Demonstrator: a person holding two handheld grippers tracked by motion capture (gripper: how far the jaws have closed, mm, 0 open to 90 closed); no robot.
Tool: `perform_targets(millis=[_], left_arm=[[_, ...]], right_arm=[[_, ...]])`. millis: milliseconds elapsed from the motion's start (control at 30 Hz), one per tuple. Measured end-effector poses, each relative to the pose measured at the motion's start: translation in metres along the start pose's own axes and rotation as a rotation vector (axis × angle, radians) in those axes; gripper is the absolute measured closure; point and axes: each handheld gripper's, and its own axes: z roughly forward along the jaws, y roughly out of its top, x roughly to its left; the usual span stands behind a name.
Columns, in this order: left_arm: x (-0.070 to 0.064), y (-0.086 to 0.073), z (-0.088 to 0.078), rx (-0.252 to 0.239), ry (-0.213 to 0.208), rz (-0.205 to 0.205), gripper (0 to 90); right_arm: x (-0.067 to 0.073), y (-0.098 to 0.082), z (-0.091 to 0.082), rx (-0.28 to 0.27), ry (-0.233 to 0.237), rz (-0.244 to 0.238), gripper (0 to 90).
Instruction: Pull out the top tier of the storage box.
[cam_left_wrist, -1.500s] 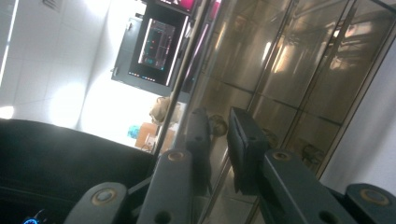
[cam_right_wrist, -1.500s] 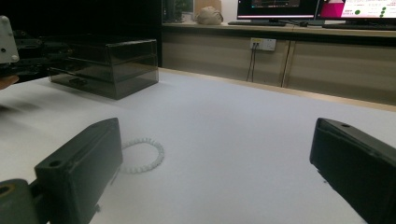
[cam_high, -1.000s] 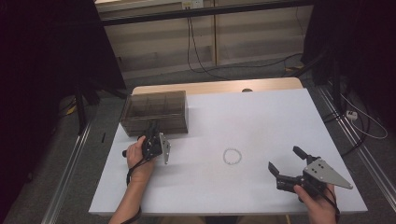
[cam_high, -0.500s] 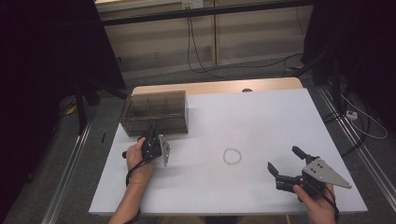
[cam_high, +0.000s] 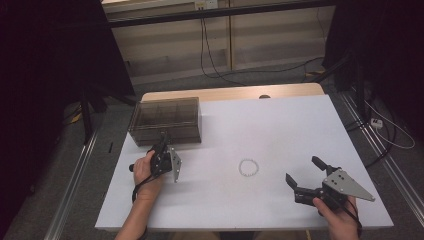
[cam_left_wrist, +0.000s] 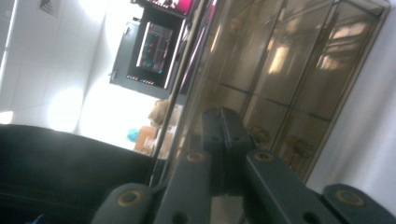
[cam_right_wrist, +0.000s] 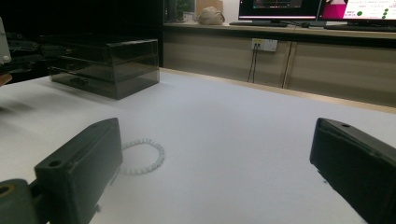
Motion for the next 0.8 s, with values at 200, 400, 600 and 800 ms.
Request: perform_targets(millis=[200,400,600,800], left_arm=[[-0.003,-0.003,0.002,0.005,0.024,-0.022,80.0],[0.001,-0.005,0.006,0.019,0.019,-0.002,75.6],[0.002,-0.006,0.012,0.022,0.018,-0.008,78.5],[0.003,-0.004,0.011,0.021,0.029,-0.006,79.8]], right_arm=[[0.001,0.000,0.000,0.002,0.003,-0.003,2.0],[0.000,0.000,0.000,-0.001,0.000,0.000,2.0],[0.000,0.000,0.000,-0.001,0.001,0.000,2.0],[-0.001,0.000,-0.001,0.000,-0.003,-0.002,2.0]])
